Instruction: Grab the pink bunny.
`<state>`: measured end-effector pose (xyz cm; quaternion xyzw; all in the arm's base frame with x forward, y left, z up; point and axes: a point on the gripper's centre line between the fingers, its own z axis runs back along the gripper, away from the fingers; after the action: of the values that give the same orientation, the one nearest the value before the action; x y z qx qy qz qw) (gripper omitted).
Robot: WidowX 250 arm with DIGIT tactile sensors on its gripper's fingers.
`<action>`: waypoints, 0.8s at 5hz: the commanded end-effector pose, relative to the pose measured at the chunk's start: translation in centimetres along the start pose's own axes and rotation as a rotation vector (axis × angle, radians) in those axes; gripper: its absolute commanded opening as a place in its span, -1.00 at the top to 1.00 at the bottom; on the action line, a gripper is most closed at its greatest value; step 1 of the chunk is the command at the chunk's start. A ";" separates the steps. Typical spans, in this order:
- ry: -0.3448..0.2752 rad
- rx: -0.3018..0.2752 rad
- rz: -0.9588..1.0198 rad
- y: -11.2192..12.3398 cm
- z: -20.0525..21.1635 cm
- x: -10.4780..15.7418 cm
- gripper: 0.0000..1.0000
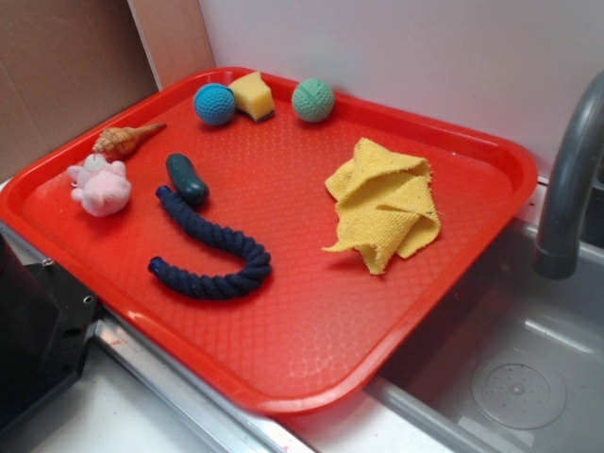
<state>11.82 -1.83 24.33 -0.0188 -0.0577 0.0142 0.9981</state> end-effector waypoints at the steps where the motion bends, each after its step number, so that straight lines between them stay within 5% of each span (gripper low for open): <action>1: 0.000 0.000 0.000 0.0 0.0 0.0 -1.00; 2: -0.003 0.082 0.239 5.2 -4.9 0.9 -1.00; 4: -0.017 0.121 0.471 10.5 -12.5 1.3 -1.00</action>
<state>14.41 7.72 11.05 0.0238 -0.0458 0.2441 0.9684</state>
